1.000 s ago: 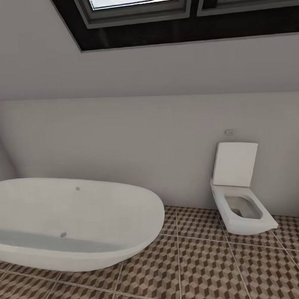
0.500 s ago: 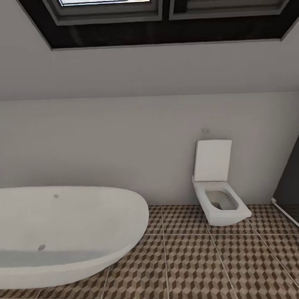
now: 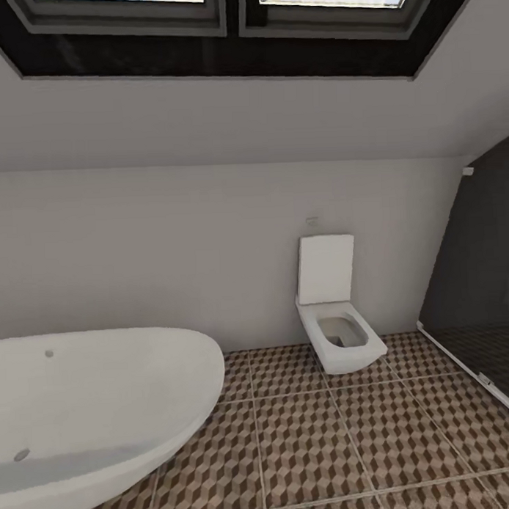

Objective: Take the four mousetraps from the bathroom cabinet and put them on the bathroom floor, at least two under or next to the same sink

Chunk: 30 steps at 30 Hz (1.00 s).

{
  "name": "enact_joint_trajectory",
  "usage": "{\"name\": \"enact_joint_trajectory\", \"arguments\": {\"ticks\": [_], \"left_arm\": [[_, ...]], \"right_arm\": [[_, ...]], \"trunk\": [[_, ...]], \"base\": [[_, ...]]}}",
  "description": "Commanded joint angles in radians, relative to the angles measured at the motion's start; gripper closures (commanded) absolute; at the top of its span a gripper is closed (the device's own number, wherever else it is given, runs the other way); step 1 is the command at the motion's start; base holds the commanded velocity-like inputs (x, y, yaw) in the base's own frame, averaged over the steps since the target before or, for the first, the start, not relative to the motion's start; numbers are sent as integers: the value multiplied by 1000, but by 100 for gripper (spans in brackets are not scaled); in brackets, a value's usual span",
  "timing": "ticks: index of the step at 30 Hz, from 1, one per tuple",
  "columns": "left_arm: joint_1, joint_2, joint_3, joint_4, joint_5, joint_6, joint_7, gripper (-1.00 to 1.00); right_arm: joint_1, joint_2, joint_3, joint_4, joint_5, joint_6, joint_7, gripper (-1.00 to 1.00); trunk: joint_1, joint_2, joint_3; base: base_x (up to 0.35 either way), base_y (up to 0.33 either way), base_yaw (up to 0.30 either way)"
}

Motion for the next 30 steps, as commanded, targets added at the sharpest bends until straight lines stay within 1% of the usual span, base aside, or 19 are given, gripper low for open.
{"name": "enact_joint_trajectory", "arguments": {"ticks": [1, 14, 25, 30], "left_arm": [[0, 0, 1, 0, 2, -3, 0, -100], [0, 0, 1, 0, 2, -3, 0, -100], [0, 0, 1, 0, 2, -3, 0, -100], [0, 0, 1, 0, 2, -3, 0, -100]], "right_arm": [[0, 0, 0, 0, 1, 0, 0, -100], [0, 0, -3, 0, -9, -1, 0, -100], [0, 0, -1, 0, -7, -4, 0, -100], [0, 0, -1, 0, -3, -22, 0, -100]], "trunk": [[0, 0, -1], [0, 0, -1], [0, 0, -1], [0, 0, -1]], "base": [[0, 0, -293], [0, 0, -293], [0, 0, -293], [0, 0, -293]]}}
